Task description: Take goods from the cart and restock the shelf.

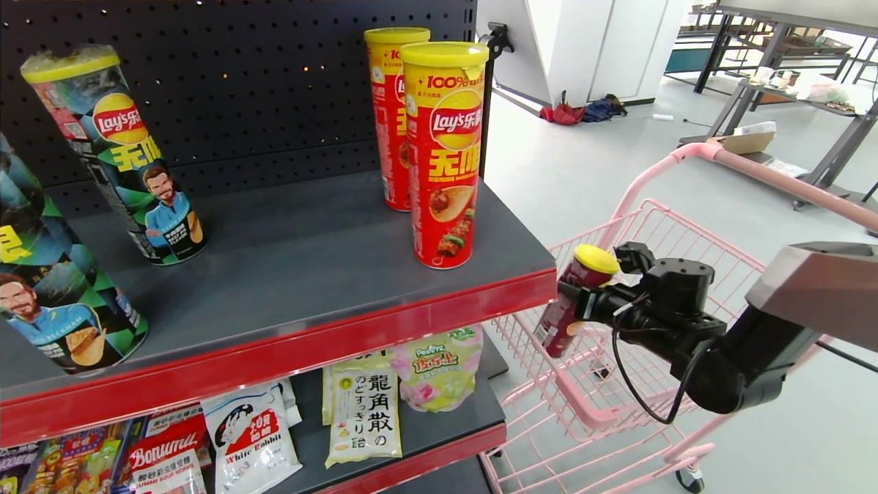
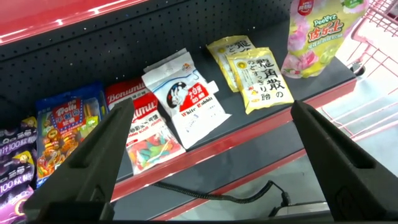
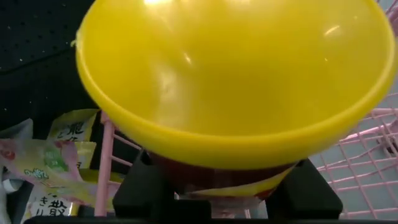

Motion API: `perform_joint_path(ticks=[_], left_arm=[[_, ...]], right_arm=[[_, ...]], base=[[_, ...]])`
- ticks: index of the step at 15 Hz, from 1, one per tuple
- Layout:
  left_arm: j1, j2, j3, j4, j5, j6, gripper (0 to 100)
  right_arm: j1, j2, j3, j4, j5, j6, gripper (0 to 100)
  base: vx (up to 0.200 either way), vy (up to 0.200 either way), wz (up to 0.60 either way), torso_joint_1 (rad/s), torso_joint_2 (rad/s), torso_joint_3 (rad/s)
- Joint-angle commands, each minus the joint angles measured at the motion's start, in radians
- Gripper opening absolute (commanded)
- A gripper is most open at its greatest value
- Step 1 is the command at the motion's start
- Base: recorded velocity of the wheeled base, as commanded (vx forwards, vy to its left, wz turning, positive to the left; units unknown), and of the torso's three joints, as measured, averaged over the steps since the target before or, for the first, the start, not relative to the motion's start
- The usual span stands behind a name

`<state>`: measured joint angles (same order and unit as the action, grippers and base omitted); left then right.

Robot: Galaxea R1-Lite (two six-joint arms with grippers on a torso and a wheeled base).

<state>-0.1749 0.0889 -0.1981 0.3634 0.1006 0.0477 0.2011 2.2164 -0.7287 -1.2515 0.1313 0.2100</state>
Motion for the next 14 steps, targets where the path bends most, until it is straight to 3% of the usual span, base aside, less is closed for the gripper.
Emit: perform_joint_path(ticks=[1,4,6,11,12,14], left_arm=[[0.0,0.0,0.002,0.0,-0.001,0.0,100],[0.0,0.0,0.002,0.0,-0.006,-0.002,100],[0.0,0.0,0.002,0.0,-0.004,-0.002,100],[0.0,0.0,0.002,0.0,-0.004,0.0,100],[0.0,0.0,0.002,0.0,-0.004,-0.002,100],[0.0,0.0,0.002,0.0,-0.006,0.0,100]], right_arm=[[0.0,-0.271,0.071,0.122,-0.025,-0.077,0],[-0.02,-0.535,0.075,0.33,-0.064,-0.176,0],[-0.068,-0.79,0.08,0.572,-0.145,-0.311,0],[-0.081,-1.439,0.115,1.267,-0.134,-0.308,0],[-0.091,-1.521,0.115,1.37,-0.133,-0.308,0],[-0.107,-1.618,0.13,1.451,-0.148,-0.314,0]], base=[[0.0,0.0,0.0,0.0,0.0,0.0],[0.0,0.0,0.0,0.0,0.0,0.0],[0.0,0.0,0.0,0.0,0.0,0.0],[0.0,0.0,0.0,0.0,0.0,0.0],[0.0,0.0,0.0,0.0,0.0,0.0],[0.0,0.0,0.0,0.0,0.0,0.0]])
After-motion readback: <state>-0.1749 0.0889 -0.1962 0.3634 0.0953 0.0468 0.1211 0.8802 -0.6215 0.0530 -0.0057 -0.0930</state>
